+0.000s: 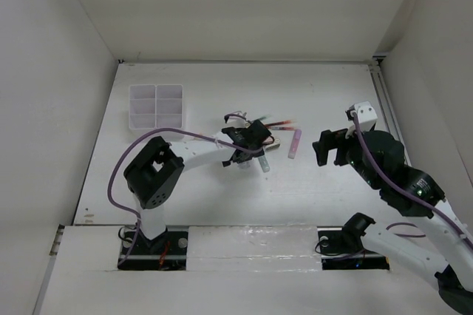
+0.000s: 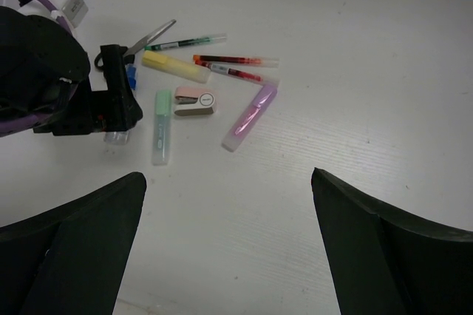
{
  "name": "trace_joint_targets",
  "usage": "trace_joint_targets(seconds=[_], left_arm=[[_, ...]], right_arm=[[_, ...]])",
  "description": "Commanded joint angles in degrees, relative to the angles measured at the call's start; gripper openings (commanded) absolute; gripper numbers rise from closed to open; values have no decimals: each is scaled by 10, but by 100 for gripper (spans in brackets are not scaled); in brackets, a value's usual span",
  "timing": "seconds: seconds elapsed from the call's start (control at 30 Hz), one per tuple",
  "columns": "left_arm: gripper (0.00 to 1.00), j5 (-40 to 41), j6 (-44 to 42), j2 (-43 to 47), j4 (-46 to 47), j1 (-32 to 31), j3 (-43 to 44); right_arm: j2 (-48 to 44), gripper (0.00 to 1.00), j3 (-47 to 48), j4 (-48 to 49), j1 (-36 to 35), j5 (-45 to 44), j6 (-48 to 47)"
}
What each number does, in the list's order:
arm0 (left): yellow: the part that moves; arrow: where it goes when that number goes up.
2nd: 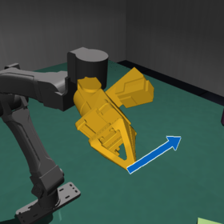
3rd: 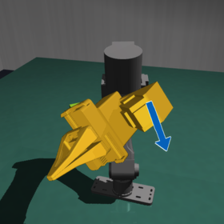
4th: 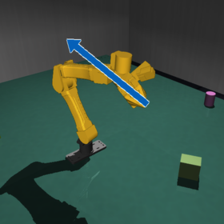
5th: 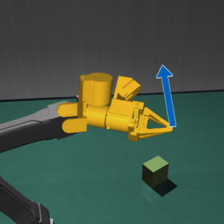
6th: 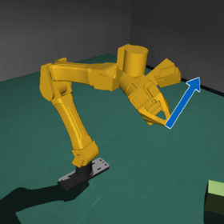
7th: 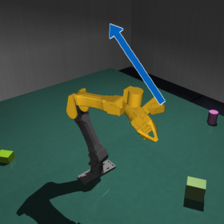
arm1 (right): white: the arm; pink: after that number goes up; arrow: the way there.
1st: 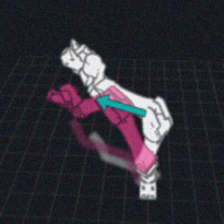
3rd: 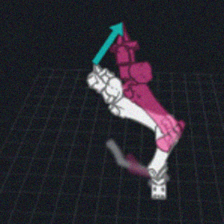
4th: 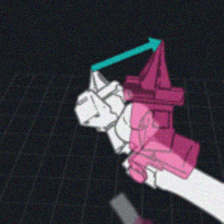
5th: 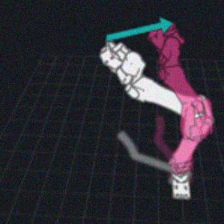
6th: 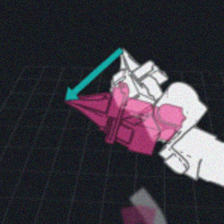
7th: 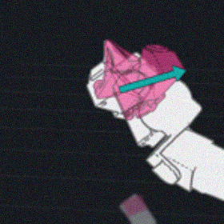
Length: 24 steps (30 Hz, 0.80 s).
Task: Sort the stationery into containers
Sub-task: Pick up the stationery from the center of the board.
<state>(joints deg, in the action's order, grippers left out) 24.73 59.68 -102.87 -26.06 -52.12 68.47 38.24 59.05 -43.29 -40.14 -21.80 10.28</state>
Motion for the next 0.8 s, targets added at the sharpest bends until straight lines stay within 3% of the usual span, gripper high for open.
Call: trace_joint_targets(seconds=[0.0, 0.3, 0.43, 0.7, 0.77], left_arm=[[87, 34, 11, -10, -17, 0, 44], [83, 34, -8, -44, -15, 34, 64], [73, 40, -8, -57, -21, 40, 69], [70, 32, -15, -82, -19, 51, 80], [63, 26, -15, -82, -19, 51, 80]], right_arm=[[-4, 100, -1, 12, 3, 5, -3], [-15, 100, -1, 7, 3, 11, -3], [-15, 100, -1, 7, 3, 11, -3], [-15, 100, -1, 7, 3, 11, -3], [-15, 100, -1, 7, 3, 11, -3]])
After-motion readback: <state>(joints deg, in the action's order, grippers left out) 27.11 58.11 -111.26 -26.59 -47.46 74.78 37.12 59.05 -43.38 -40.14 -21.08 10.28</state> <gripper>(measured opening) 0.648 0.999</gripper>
